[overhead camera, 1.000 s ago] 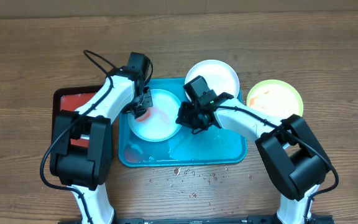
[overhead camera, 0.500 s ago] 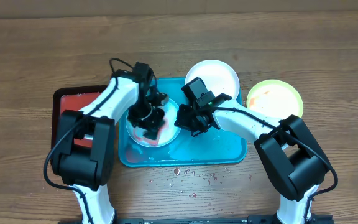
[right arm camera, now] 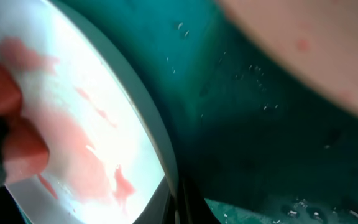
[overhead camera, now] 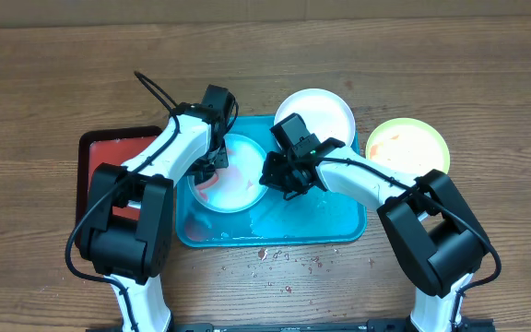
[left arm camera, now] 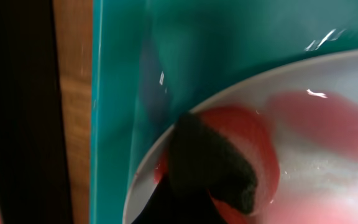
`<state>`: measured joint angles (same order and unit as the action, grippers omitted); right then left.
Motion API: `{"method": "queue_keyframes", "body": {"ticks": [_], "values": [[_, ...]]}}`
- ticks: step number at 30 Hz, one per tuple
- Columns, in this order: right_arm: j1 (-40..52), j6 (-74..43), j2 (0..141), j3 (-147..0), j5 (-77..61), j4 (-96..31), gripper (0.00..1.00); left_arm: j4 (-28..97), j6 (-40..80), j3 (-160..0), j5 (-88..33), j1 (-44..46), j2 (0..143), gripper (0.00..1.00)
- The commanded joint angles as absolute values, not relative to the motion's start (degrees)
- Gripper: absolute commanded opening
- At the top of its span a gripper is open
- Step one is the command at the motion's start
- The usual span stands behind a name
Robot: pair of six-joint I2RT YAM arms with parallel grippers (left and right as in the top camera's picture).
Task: Clean dirty plates on tray and stack at the side
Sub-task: 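Scrub the light blue plate with the sponge while right gripper holds it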
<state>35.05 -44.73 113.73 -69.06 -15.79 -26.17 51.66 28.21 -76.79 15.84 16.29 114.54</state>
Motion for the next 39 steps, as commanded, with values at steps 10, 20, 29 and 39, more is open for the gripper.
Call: {"method": "queue_keyframes", "body": {"ticks": [10, 20, 29, 39], "values": [[35.0, -43.6, 114.7, -68.5, -15.8, -26.9, 0.04, 50.0, -2.7, -75.9, -27.8, 16.1, 116.0, 0.05], [35.0, -43.4, 114.7, -68.5, -15.8, -26.9, 0.04, 48.0, 35.9, -75.9, 16.1, 13.9, 116.0, 0.04], [35.0, -43.5, 114.7, -68.5, -15.7, -26.9, 0.04, 57.9, -4.6, -75.9, -27.9, 14.5, 116.0, 0.04], [35.0, -43.4, 114.7, -68.5, -15.8, -27.0, 0.04, 40.1, 23.8, -75.9, -1.6, 13.5, 116.0, 0.04]]}}
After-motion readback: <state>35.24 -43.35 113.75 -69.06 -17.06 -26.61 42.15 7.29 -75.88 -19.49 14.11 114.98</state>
